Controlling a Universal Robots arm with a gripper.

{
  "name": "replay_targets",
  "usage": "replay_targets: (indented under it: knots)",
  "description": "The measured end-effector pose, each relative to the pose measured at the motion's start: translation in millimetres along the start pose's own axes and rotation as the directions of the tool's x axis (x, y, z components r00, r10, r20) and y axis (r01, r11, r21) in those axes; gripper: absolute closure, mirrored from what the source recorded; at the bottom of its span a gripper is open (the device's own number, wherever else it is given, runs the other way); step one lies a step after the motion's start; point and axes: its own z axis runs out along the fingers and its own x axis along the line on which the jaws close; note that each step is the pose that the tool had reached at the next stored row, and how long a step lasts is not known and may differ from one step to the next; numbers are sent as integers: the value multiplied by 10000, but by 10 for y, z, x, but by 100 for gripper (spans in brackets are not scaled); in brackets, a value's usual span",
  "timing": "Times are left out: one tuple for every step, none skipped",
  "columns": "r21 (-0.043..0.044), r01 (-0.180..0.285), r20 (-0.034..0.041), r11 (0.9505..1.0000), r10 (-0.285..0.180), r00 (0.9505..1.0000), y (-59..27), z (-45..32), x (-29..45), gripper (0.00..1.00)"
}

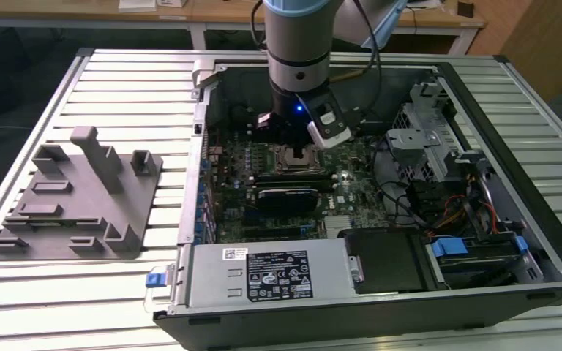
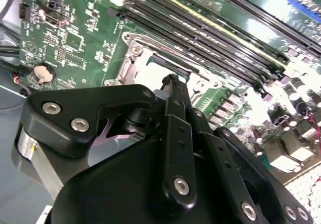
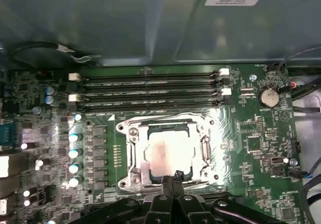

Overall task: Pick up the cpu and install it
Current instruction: 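Install the second cpu locking lever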

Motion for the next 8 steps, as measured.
replay_targets:
  knots:
    - [41,4,2,10000,-4,10000,21,4,-11,89]
    - [84,9,4,10000,-9,10000,43,8,-22,89]
    - [123,12,6,9999,-13,10000,64,12,-32,89]
    - [163,16,7,9999,-17,10000,86,15,-39,89]
    - [195,20,9,9998,-20,10000,110,19,-44,89]
    - [216,22,9,9998,-22,10000,132,22,-46,89]
    - [223,22,10,9997,-23,10000,148,25,-48,89]
    - [227,23,9,9997,-23,10000,154,25,-48,89]
